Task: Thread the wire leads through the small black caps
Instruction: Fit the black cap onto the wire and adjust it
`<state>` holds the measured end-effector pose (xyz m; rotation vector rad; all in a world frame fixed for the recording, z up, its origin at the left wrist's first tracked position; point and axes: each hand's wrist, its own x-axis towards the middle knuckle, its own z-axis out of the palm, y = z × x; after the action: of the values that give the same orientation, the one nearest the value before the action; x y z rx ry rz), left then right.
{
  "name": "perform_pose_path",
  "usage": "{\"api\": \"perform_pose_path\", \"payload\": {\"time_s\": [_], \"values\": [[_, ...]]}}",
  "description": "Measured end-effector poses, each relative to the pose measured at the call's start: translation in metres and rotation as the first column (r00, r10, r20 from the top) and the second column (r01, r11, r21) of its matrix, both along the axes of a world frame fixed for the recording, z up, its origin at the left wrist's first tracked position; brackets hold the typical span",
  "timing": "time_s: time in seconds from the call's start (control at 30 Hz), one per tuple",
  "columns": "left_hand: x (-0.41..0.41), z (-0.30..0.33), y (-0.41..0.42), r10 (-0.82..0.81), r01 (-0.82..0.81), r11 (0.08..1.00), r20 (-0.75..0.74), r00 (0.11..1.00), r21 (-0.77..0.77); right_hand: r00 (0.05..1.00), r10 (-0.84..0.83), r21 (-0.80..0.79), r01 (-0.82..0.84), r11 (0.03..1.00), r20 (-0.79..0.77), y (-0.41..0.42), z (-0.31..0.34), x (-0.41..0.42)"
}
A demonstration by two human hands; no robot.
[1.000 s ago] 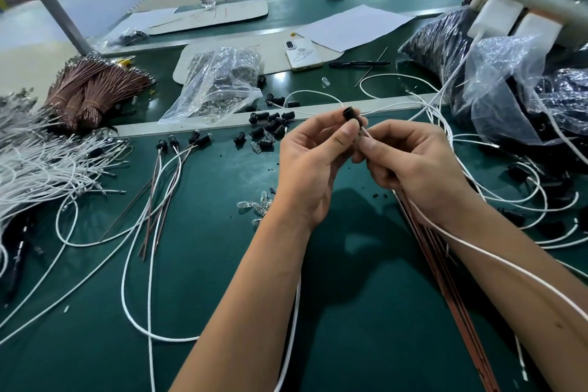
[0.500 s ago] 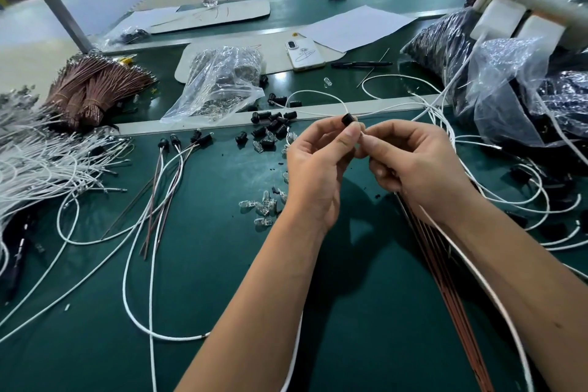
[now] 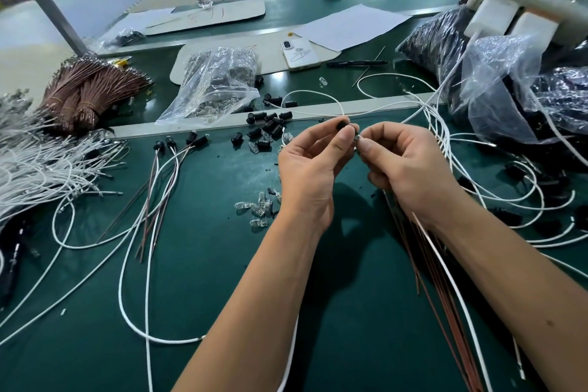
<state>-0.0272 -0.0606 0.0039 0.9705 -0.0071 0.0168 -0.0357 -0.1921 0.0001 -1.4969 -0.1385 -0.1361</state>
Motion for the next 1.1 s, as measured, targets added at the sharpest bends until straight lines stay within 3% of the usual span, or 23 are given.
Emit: {"api": "perform_pose_path", "payload": {"time_s": [0.73,1.1], "values": [[0.0,-0.006,-0.007,0.105,-0.105,0.994,0.03,0.994,0.016,0.999,0.032,0.091,-0.029,0.995,-0.033,0.002,0.005,-0.001],[0.001,-0.002,0.0,-0.035,0.029,0.998,0.133,0.99,0.049,0.967,0.239,0.17,-0.223,0.96,-0.085,-0.009,0.011,-0.002]]}}
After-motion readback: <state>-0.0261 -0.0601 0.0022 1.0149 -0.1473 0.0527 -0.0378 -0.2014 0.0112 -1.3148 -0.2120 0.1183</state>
